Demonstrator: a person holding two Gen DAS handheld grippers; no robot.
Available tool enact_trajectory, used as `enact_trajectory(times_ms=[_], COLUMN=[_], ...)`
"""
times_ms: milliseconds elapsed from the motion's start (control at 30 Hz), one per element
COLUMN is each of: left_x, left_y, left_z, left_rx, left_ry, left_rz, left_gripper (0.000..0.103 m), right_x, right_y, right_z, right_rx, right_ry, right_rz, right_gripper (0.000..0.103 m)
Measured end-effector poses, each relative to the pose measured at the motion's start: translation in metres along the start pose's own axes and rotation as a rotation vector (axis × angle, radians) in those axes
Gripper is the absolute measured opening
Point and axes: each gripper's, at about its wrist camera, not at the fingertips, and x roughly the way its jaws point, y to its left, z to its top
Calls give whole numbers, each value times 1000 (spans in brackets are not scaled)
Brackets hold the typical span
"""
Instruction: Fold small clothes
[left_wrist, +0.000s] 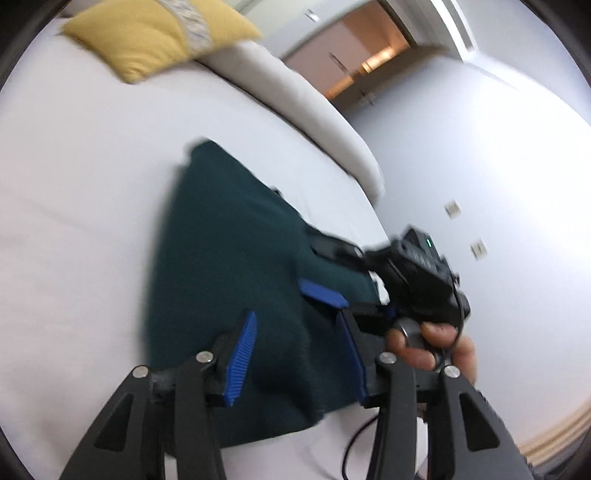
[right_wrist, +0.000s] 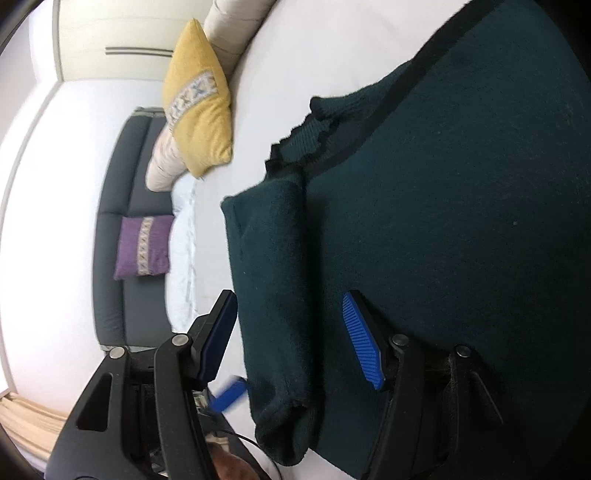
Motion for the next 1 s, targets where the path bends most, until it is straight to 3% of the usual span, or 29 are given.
enact_trajectory(times_ms=[133,400,467,500,600,767,1000], left_x=[7,-1,-7,-5,2,7,10], left_y=[28,51,61,61,49,28,-7], left_z=[1,-5,-10,-11,-21,-22,-21], left_rx=[-61,-95,-102,-93,-75,-56,31], left_ry=[48,51,47,45,48,57,92], left_rz=[7,-36,-44,-33,-19,-15,-38], left_gripper=[45,42,42,42,42,42,49], right_x=[9,49,54,56,69,66,17], right_y=[15,44,47,49,50,63,63], right_z=[-9,-15,-16,-16,-16,-18,-15], right_rx=[-13,-42,-42,-43,-42,-113,-137], right_ry=[39,99,82,75,77,59,29], right_rz=[-60,-146,-152,-146,-155,-182,-188], right_gripper=[59,58,48,27,14,10,10])
